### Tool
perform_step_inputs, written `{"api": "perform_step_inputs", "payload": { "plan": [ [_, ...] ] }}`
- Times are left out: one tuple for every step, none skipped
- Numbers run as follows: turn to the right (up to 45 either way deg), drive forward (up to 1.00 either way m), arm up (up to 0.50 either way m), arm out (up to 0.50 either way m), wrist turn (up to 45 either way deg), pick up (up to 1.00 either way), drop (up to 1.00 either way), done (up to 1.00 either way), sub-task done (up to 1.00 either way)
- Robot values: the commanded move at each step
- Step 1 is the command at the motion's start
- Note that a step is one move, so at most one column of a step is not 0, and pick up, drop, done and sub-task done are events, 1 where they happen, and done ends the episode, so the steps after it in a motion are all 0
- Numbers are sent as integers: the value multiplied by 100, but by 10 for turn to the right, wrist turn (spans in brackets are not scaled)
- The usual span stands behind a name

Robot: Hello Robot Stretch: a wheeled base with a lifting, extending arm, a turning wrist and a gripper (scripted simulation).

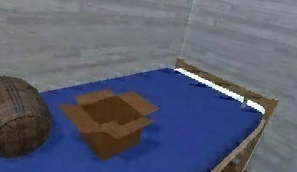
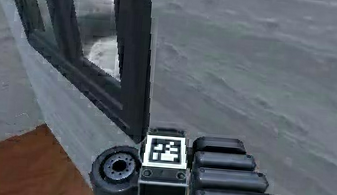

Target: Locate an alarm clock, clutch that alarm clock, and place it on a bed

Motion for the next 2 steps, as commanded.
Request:
{"api": "perform_step_inputs", "payload": {
  "plan": [
    [-450,0,0,0,0,0,0,0,0],
    [-420,0,0,0,0,0,0,0,0]
  ]
}}
